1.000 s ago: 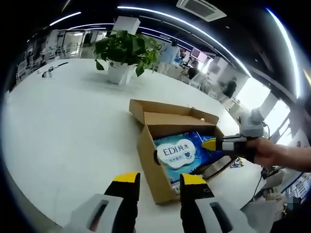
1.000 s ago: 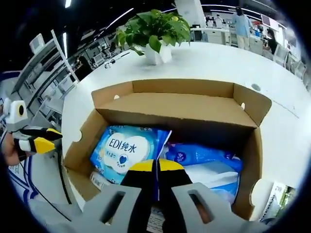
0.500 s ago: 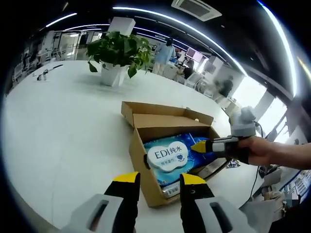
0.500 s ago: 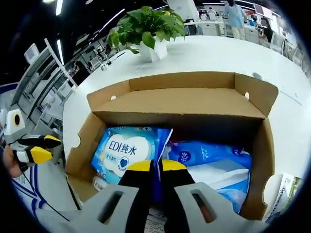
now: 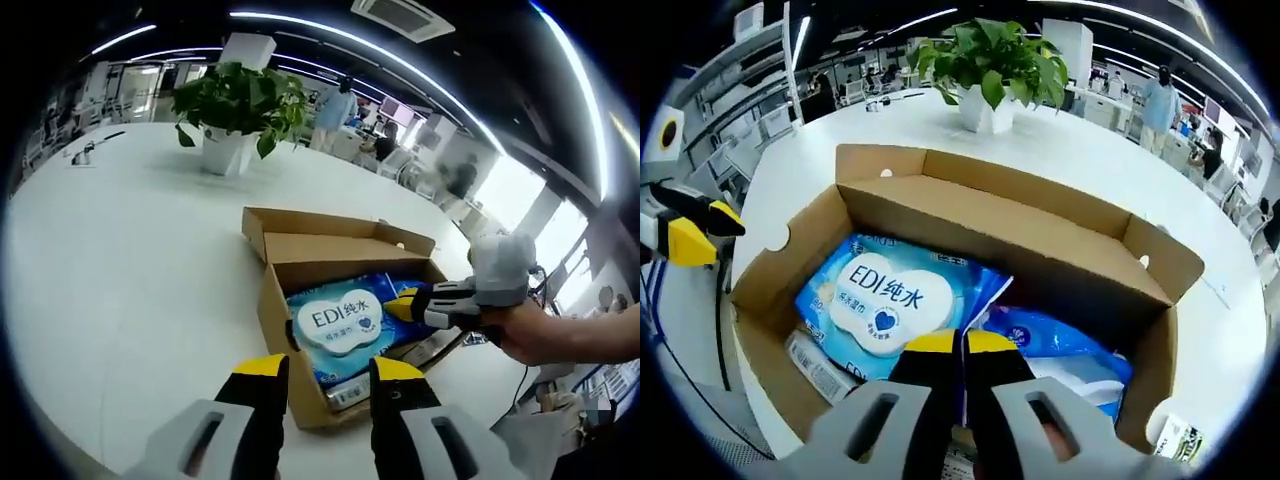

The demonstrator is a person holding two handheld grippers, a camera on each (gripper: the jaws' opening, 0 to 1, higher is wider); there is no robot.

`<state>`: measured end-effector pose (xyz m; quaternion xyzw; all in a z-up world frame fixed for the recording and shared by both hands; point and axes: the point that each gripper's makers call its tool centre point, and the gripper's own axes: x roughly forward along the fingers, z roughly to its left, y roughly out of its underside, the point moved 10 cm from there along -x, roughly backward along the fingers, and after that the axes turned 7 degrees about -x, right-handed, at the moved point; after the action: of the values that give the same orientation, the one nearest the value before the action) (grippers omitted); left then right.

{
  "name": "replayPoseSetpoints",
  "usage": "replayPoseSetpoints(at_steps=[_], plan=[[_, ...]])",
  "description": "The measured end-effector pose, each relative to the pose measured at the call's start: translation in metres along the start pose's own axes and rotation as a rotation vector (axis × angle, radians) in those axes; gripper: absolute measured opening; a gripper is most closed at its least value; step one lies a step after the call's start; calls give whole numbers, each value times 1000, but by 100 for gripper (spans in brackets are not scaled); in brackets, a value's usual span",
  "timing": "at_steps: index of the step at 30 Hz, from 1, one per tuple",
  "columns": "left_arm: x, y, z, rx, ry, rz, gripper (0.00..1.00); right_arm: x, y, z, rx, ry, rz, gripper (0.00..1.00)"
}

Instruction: Operate the shoe box by opening the lid, removing the specified soft item, and placing it in the target area until the item is outside and the box remains undamaged.

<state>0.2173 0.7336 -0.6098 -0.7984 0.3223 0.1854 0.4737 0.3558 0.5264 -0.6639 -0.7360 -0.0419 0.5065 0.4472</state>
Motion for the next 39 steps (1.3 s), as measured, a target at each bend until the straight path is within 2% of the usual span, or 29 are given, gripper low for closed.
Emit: replayPoseSetpoints(at_steps=[5, 8, 15, 21, 33, 34, 35, 37, 39], plan=[[5, 0, -3, 2, 6, 5, 32, -11, 0, -6, -21, 24, -21, 0], [11, 1, -8, 6, 16, 14, 32, -19, 1, -13, -32, 62, -33, 0], [29, 5, -23, 19, 45, 46, 32, -39, 2, -33, 5, 115, -60, 0], [47, 4, -41, 46, 70, 75, 32, -46, 5, -43, 20, 137, -70, 0], [82, 1, -49, 63, 46, 137, 31, -64, 19, -54, 88, 166, -92, 0], [83, -2, -51, 82, 42, 117, 31, -65, 20, -56, 91, 168, -92, 0], [84, -3, -53, 79, 45, 122, 32, -67, 22, -58, 103, 171, -93, 0], [88, -5, -56, 137, 39, 127, 32, -70, 24, -62, 109, 173, -91, 0], [93, -6, -61, 136, 43, 133, 32, -72, 27, -65, 111, 175, -86, 0]])
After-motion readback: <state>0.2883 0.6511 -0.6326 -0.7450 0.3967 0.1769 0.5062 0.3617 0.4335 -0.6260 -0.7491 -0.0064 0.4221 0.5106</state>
